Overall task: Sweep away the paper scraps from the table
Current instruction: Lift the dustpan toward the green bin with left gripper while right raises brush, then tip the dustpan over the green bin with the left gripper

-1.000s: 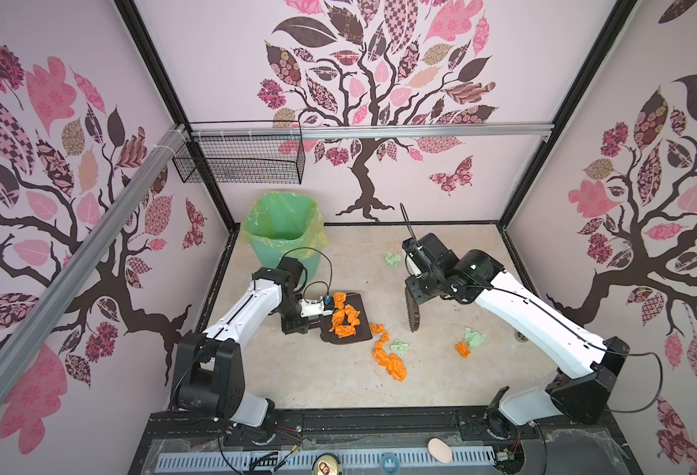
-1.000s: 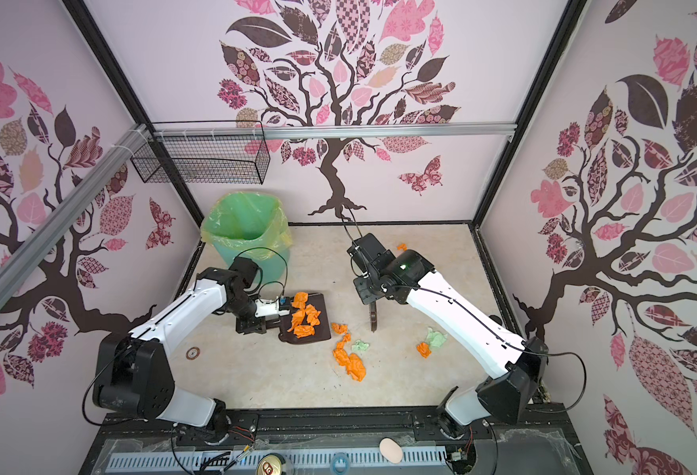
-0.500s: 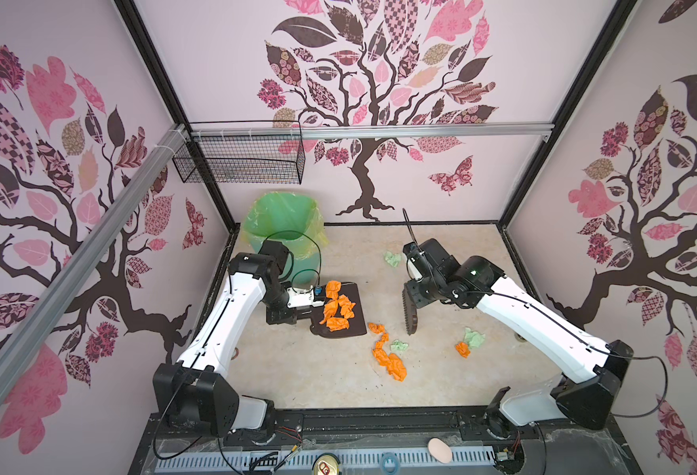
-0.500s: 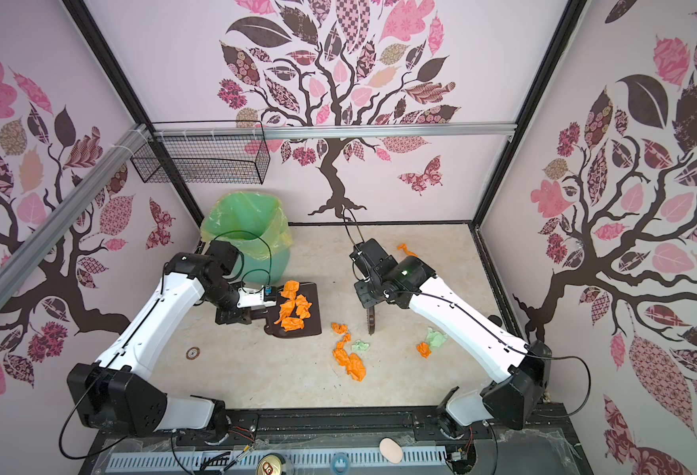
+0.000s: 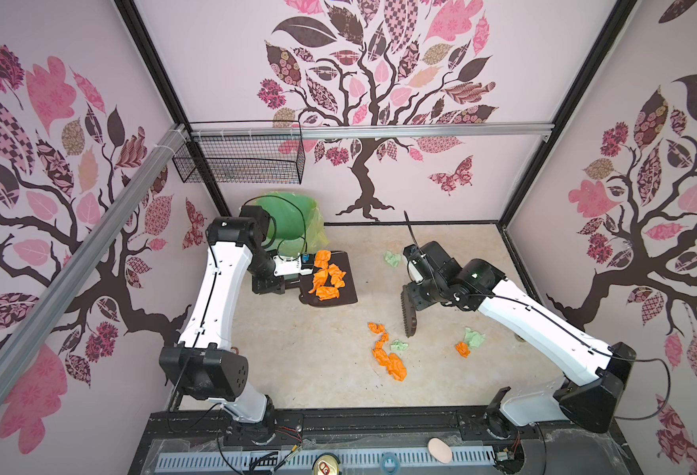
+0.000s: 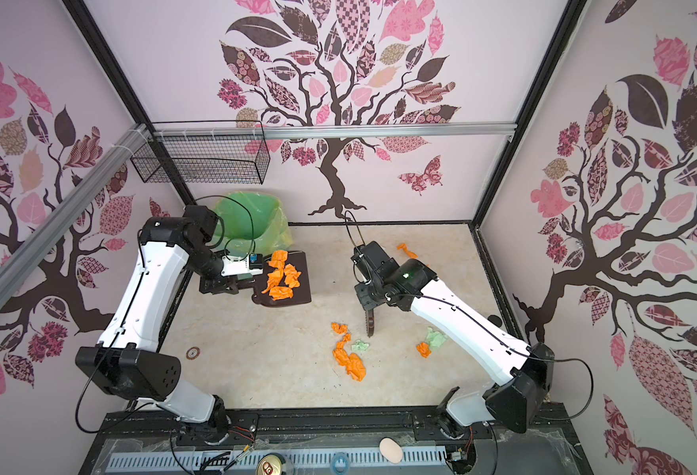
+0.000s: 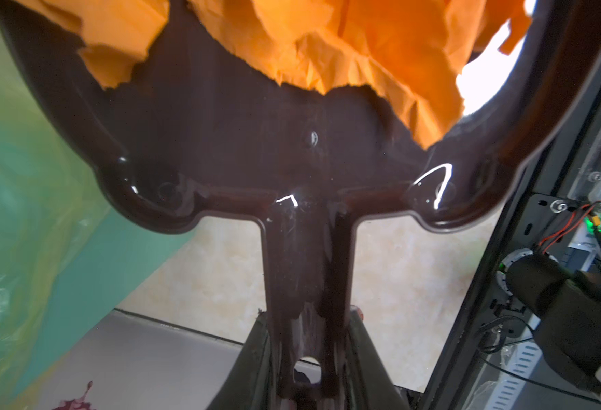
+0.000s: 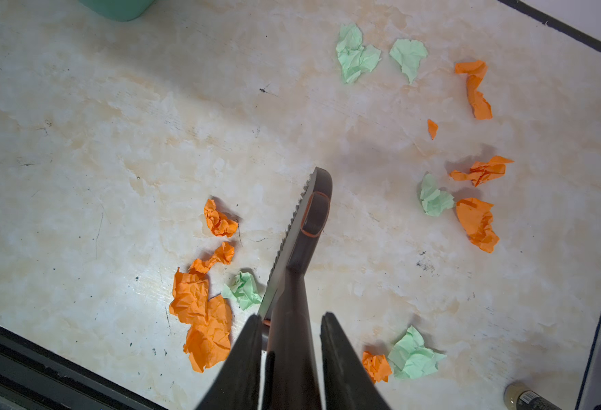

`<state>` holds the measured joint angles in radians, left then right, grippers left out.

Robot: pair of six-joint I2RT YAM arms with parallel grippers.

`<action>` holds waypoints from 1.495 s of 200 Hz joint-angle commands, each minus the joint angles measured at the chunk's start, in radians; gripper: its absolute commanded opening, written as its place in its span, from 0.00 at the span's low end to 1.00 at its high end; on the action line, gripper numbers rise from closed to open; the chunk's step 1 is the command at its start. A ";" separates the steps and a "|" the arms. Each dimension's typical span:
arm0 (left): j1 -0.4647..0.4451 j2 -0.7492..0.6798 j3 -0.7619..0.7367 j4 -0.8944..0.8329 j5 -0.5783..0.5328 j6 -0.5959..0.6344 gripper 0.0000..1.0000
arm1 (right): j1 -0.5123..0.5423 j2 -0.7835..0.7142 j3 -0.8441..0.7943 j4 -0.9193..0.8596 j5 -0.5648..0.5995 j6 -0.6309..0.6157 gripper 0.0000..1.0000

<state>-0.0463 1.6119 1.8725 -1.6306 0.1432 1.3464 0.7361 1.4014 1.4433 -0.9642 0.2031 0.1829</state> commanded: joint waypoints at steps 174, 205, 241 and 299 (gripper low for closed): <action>0.171 0.237 0.366 -0.174 0.002 0.030 0.07 | -0.006 -0.034 -0.085 0.054 -0.051 -0.007 0.00; 0.195 0.277 0.462 -0.173 0.009 0.027 0.06 | -0.006 -0.026 -0.107 0.077 -0.066 -0.002 0.00; 0.215 0.307 0.514 -0.175 0.005 0.029 0.06 | -0.006 -0.009 -0.140 0.107 -0.083 0.000 0.00; 0.267 0.402 0.665 -0.176 0.033 0.033 0.03 | -0.006 0.009 -0.196 0.153 -0.112 0.011 0.00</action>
<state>0.2115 1.9915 2.4592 -1.6455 0.1436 1.3838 0.7341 1.3983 1.2987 -0.7929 0.1165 0.1833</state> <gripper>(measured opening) 0.282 0.303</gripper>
